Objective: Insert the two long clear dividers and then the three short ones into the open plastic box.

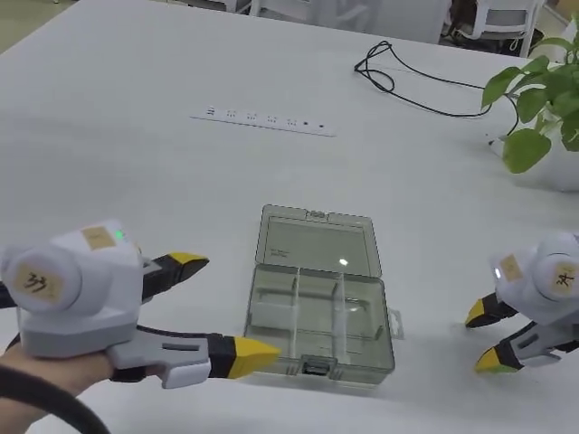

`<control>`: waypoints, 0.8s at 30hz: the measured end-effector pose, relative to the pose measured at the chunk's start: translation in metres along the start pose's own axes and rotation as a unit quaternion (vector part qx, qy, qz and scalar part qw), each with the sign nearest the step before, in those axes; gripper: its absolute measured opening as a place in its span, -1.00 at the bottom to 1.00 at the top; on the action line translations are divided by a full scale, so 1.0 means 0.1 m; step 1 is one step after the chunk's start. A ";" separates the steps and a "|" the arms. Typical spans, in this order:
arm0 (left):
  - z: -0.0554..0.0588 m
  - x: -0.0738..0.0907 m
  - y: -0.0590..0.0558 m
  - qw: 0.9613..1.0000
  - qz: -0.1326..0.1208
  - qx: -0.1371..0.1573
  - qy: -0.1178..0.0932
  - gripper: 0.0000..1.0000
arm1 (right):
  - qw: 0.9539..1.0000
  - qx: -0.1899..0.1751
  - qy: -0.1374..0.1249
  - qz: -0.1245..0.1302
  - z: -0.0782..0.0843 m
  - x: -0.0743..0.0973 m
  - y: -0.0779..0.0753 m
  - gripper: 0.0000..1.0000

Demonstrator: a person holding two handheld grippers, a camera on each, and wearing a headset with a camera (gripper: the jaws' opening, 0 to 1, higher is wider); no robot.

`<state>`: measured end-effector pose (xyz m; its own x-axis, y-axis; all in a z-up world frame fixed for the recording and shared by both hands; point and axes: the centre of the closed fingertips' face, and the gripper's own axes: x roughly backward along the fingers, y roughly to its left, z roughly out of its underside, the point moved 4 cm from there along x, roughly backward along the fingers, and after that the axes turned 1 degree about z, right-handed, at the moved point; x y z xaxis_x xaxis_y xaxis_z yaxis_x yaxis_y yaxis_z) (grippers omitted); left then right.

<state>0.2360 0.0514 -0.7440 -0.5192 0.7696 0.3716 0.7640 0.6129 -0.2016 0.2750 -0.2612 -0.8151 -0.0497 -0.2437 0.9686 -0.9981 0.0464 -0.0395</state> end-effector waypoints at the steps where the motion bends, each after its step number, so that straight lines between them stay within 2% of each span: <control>1: 0.00 0.00 -0.01 1.000 0.000 0.000 0.000 0.78 | 1.000 -0.002 0.000 0.000 0.00 0.00 0.00 -0.35; 10: -0.02 0.00 0.00 1.000 -0.002 0.005 -0.002 0.75 | 1.000 -0.014 -0.002 0.001 -0.02 0.00 0.03 -0.35; 13: -0.01 0.00 0.03 1.000 -0.007 0.016 -0.005 0.73 | 1.000 -0.020 -0.001 0.016 -0.05 0.05 0.01 -0.35; 19: 0.01 -0.01 0.02 1.000 -0.008 0.020 0.002 0.71 | 0.999 -0.031 -0.025 0.037 -0.18 0.14 -0.02 -0.35; 24: 0.02 -0.05 -0.01 1.000 -0.002 0.026 0.005 0.70 | 0.996 -0.023 -0.050 0.068 -0.37 0.26 -0.05 -0.35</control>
<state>0.2376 0.0472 -0.7475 -0.5177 0.7661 0.3809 0.7412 0.6240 -0.2477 0.2802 -0.2322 -0.7805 -0.1899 -0.3278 0.9255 -0.9794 0.1288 -0.1553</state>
